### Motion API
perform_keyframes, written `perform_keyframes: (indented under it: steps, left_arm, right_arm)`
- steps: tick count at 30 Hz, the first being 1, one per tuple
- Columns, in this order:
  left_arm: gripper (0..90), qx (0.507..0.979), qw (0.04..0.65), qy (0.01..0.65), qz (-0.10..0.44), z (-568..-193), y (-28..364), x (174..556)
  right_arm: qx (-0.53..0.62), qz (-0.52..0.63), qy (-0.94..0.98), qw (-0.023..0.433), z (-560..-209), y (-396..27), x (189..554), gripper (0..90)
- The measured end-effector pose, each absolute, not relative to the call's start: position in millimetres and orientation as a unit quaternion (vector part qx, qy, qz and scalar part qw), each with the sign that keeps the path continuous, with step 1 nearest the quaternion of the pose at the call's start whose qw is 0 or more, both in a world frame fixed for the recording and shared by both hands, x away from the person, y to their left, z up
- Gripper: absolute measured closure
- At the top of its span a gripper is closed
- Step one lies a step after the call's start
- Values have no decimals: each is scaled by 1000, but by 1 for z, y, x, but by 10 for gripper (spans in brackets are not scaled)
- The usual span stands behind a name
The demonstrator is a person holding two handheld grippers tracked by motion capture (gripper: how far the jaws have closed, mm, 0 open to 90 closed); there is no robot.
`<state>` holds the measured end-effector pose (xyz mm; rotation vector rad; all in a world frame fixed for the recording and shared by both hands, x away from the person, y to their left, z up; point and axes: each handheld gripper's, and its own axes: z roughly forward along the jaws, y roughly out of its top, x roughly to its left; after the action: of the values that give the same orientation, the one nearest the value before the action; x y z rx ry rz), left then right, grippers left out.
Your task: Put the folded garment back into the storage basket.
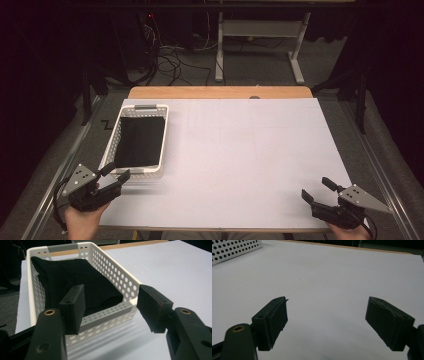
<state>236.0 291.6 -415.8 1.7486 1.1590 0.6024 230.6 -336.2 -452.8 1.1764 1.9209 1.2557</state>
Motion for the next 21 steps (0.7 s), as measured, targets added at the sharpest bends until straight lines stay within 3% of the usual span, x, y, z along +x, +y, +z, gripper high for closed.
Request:
perform_keyframes:
  steps: [21]
  left_arm:
    - [375, 700, 460, 489, 245, -429, 301, 238]
  right_arm:
    - [438, 467, 716, 278, -453, -336, 231, 184]
